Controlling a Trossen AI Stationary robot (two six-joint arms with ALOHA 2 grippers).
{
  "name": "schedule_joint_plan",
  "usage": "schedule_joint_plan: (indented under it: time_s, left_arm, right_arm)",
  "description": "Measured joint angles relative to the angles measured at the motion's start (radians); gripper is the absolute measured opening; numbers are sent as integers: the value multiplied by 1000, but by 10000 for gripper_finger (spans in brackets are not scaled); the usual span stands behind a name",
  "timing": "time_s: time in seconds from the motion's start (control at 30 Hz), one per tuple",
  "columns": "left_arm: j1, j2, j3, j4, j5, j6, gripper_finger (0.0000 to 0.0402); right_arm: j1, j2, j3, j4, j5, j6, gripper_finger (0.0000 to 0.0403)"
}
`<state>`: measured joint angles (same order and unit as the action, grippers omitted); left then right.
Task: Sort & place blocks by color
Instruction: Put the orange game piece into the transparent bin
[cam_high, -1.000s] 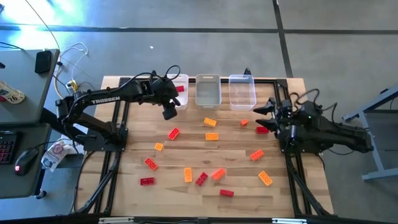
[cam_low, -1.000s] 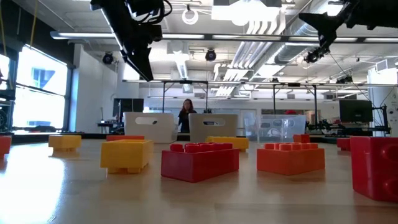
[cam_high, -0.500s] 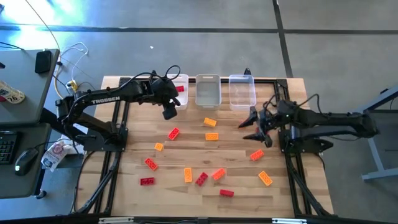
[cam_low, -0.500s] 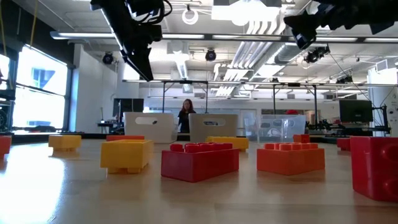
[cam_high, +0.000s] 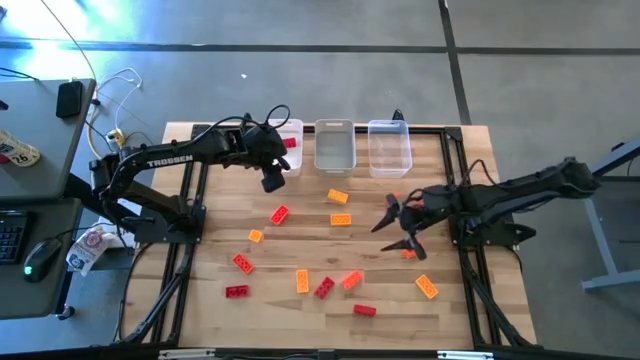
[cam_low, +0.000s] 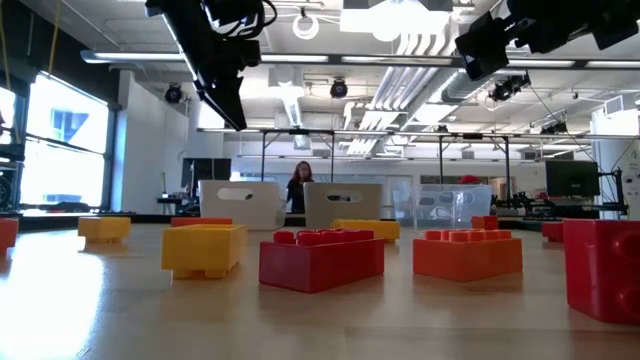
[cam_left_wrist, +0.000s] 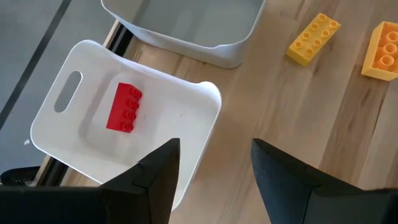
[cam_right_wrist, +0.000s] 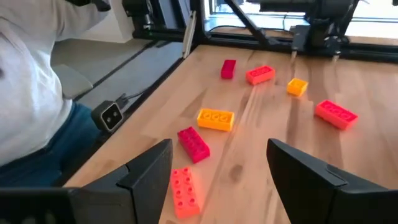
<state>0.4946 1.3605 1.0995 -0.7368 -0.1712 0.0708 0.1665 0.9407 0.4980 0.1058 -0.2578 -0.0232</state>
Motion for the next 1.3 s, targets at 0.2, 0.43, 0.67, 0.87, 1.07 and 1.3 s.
schedule_joint_plan:
  time_s: [0.2, 0.43, 0.67, 0.87, 1.07, 1.3]
  left_arm:
    - [0, 0, 0, 0, 2, -13, 184]
    - [0, 0, 0, 0, 2, -18, 184]
    - [0, 1, 0, 0, 1, -51, 184]
    - [0, 1, 0, 0, 1, -71, 184]
    - [0, 1, 0, 0, 1, -68, 184]
    - [0, 1, 0, 0, 1, -68, 184]
  right_arm:
    - [67, 103, 0, 86, 33, 23, 250]
    - [106, 224, 0, 163, 49, 9, 250]
    - [125, 348, 0, 210, 49, -4, 250]
    - [125, 449, 0, 290, 40, -42, 250]
    - [125, 545, 0, 366, 13, -48, 250]
    - [126, 661, 0, 475, -13, -33, 250]
